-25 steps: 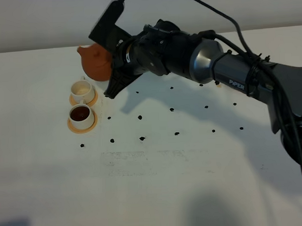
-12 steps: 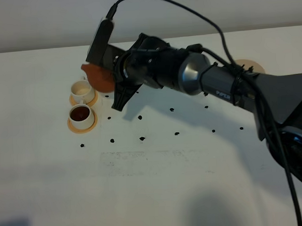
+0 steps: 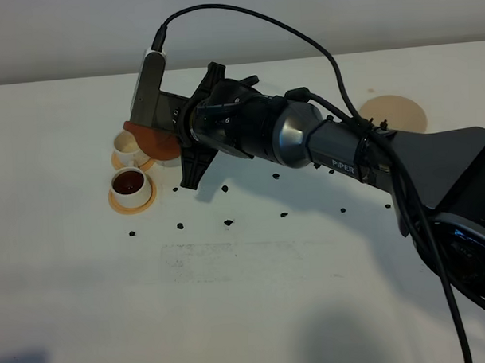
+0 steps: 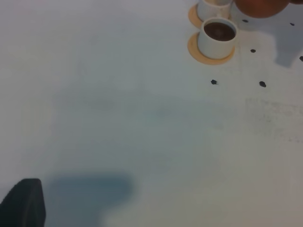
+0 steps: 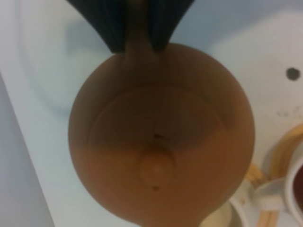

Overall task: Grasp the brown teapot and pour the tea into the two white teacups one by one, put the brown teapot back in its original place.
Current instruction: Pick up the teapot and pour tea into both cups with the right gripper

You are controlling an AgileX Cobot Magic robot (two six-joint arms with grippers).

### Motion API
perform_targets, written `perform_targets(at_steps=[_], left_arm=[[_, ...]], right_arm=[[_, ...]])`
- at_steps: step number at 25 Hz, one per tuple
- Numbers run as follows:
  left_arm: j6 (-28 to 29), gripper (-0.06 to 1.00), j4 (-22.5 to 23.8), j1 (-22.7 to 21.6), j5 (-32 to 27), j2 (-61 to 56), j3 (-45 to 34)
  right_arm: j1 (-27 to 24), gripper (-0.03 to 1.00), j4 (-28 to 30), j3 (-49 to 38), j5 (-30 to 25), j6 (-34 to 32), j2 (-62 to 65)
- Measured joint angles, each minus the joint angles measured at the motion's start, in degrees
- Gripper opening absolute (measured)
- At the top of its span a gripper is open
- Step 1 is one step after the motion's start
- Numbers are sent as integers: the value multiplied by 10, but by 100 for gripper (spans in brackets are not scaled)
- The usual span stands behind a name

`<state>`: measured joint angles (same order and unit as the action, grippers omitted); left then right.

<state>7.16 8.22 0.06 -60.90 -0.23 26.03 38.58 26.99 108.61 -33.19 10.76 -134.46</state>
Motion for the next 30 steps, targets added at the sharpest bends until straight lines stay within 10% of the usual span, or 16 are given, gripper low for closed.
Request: perform_targets(at_steps=[30], left_arm=[[0, 32, 0, 0, 0, 0, 0]], right_arm=[[5, 9, 150, 0, 19, 2, 0]])
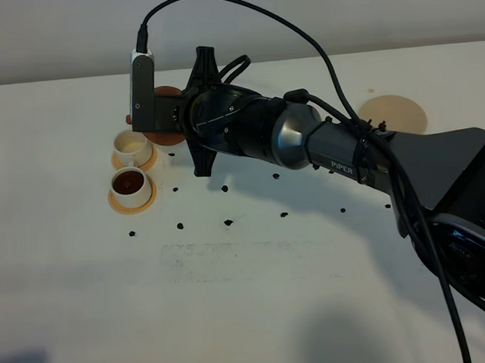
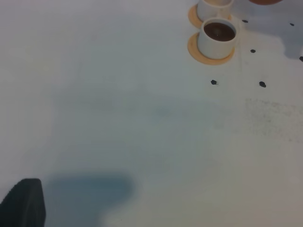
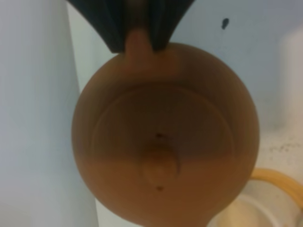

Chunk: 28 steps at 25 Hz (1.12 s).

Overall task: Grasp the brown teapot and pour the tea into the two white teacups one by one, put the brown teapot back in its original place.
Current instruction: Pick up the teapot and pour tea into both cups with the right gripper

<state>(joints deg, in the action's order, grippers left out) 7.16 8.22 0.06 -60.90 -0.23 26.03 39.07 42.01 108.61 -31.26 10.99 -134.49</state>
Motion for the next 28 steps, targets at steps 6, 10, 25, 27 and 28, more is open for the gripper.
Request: perform_targets(at_steps=[6, 10, 25, 27, 28], left_arm=[[0, 32, 0, 0, 0, 0, 0], [0, 32, 0, 0, 0, 0, 0], [0, 32, 0, 0, 0, 0, 0], [0, 32, 0, 0, 0, 0, 0], [0, 32, 0, 0, 0, 0, 0]], right_arm=[[3, 9, 32, 0, 7, 0, 0], [3, 9, 50, 0, 19, 0, 0], [-4, 9, 84, 0, 29, 0, 0], [-6, 9, 92, 0, 29, 0, 0], [-6, 9, 95, 0, 29, 0, 0]])
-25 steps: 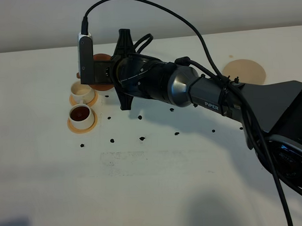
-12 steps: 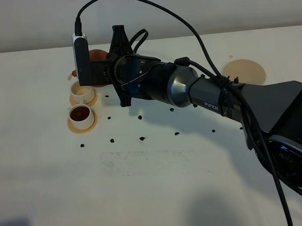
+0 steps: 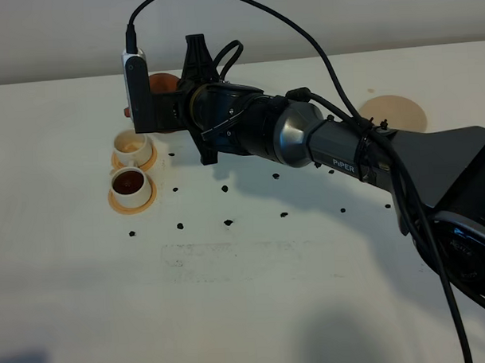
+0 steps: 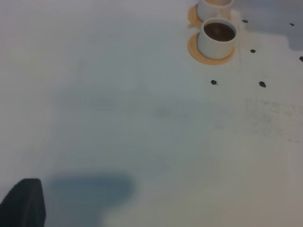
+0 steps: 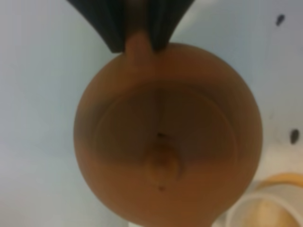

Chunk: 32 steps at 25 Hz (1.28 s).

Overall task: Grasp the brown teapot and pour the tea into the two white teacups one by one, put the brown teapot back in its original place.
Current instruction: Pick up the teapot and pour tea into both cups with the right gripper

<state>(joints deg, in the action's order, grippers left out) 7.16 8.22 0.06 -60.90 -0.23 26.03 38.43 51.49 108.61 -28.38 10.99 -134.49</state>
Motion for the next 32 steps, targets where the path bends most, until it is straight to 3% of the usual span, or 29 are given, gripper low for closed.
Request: perform_targets(at_steps=[32], left_arm=[[0, 32, 0, 0, 0, 0, 0]], right_arm=[[-5, 9, 32, 0, 2, 72, 0]])
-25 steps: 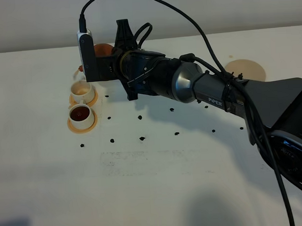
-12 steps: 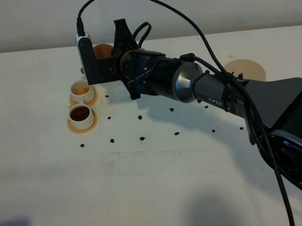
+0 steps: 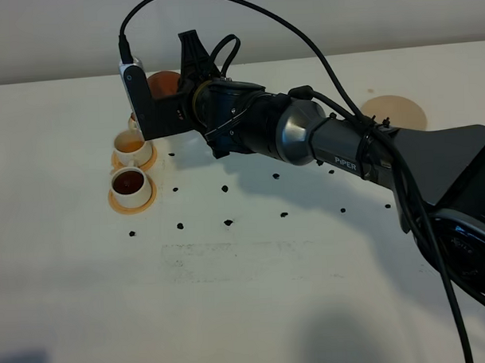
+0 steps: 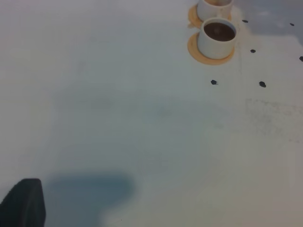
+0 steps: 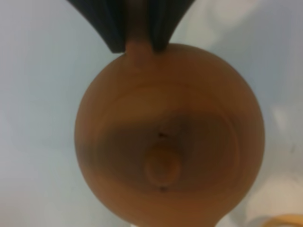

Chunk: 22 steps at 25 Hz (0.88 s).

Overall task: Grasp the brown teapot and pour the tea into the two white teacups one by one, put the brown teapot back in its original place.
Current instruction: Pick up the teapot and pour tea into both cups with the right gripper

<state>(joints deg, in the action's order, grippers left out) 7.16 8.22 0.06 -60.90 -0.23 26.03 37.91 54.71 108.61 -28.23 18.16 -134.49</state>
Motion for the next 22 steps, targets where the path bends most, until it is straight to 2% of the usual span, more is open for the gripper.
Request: perform_targets(at_steps=[22], left_arm=[[0, 32, 0, 0, 0, 0, 0]], right_arm=[[0, 9, 55, 0, 1, 4, 0]])
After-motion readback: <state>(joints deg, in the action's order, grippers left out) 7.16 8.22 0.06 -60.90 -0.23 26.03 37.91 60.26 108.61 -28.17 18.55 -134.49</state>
